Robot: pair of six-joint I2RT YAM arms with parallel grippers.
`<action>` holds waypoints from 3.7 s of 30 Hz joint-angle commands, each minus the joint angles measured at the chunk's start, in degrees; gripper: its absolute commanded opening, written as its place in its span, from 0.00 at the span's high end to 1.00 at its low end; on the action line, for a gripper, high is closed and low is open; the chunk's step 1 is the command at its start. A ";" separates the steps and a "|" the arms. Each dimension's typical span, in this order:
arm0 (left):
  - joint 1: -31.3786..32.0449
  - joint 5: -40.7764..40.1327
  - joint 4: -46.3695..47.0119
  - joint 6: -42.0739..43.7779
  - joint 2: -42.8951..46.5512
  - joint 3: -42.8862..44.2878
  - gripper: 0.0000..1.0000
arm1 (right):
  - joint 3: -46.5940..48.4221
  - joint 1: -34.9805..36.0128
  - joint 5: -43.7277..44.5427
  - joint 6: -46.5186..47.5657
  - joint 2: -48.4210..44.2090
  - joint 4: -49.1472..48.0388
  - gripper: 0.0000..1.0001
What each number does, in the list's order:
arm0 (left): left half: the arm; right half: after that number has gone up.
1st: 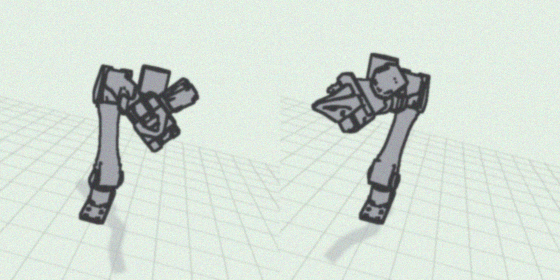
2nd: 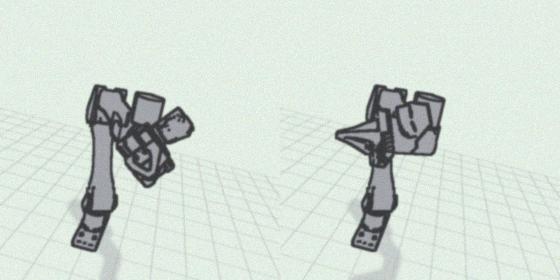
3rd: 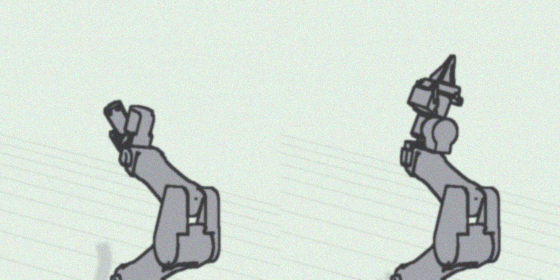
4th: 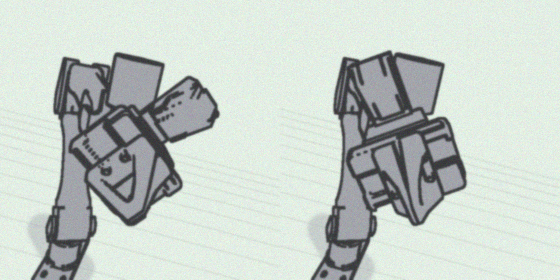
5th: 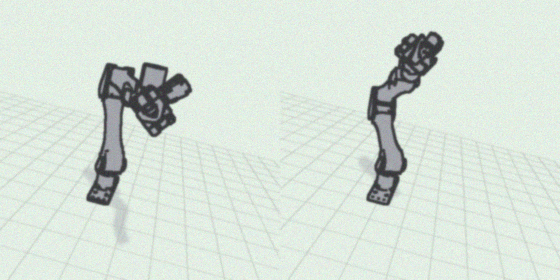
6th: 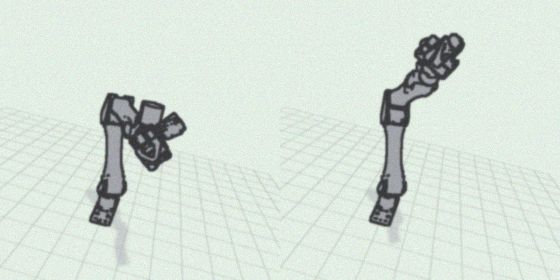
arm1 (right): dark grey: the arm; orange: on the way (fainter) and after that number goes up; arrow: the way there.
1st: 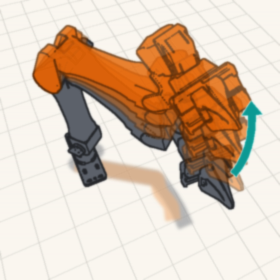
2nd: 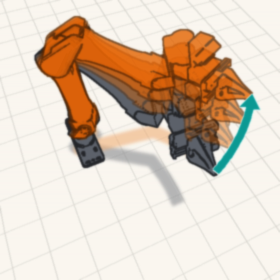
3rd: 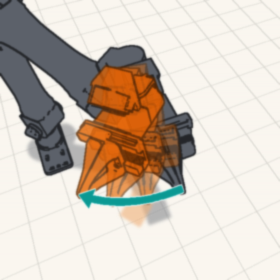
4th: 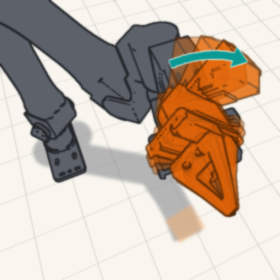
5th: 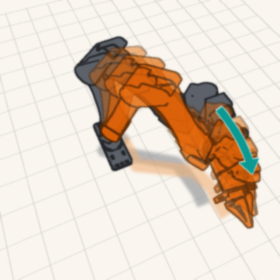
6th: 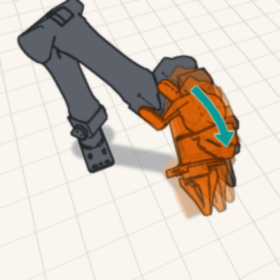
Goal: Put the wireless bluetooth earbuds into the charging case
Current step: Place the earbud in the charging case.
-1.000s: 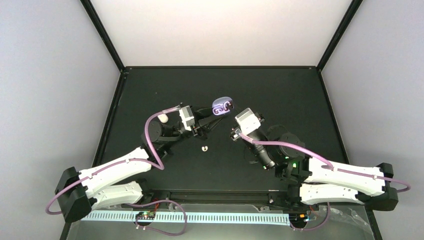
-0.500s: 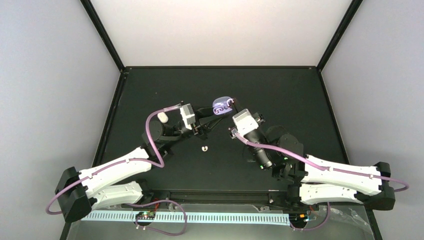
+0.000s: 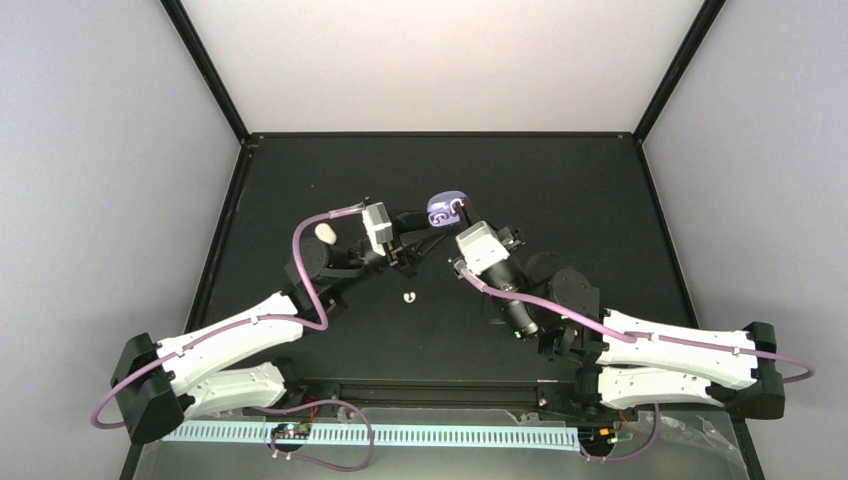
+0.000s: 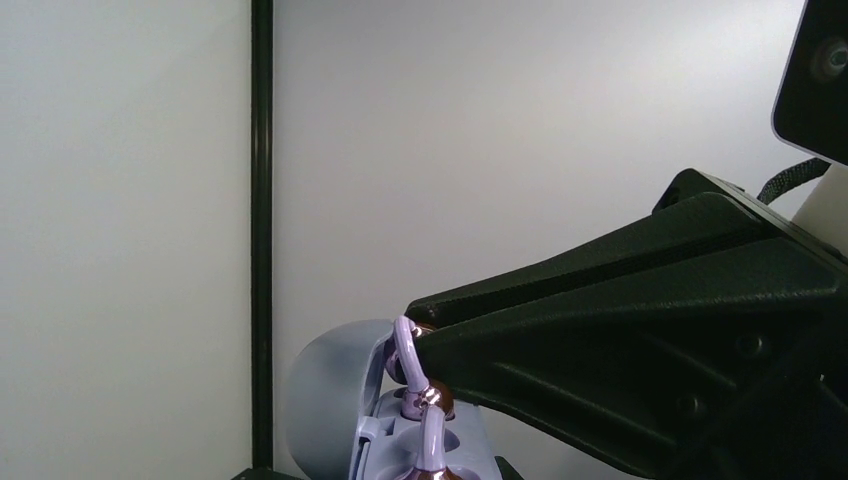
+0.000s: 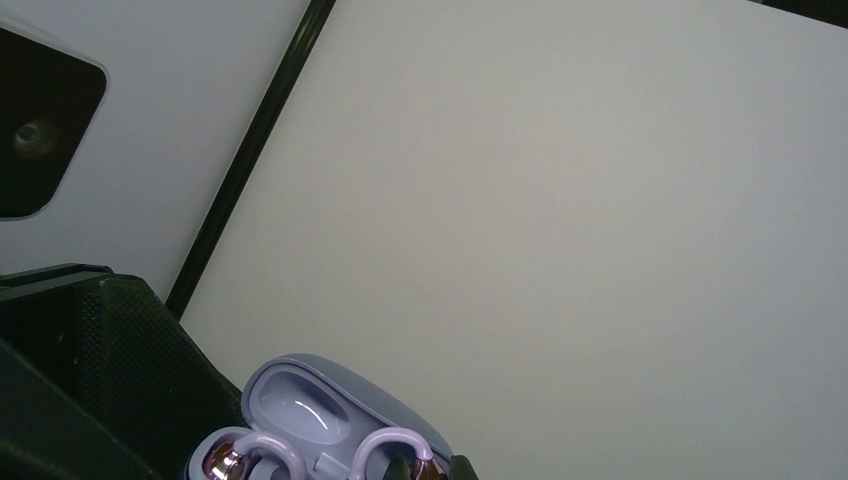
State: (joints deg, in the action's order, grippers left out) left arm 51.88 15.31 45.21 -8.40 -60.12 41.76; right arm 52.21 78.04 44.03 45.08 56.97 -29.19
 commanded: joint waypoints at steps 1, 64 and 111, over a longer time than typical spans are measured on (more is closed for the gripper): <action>0.42 -1.19 1.28 -1.42 -0.09 2.76 0.99 | -1.11 0.38 0.99 0.16 -1.22 -0.40 0.99; 0.33 -6.91 4.77 -2.40 2.92 -1.02 0.98 | 7.86 0.27 4.37 -22.19 0.07 22.51 0.99; 0.34 -6.15 6.12 -0.91 4.80 -3.17 0.98 | 13.17 -2.76 -5.27 -34.58 1.47 31.62 0.85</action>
State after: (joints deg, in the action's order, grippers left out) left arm 52.10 9.43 46.15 -9.93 -56.25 37.95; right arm 65.01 75.40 40.29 11.38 58.67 -0.84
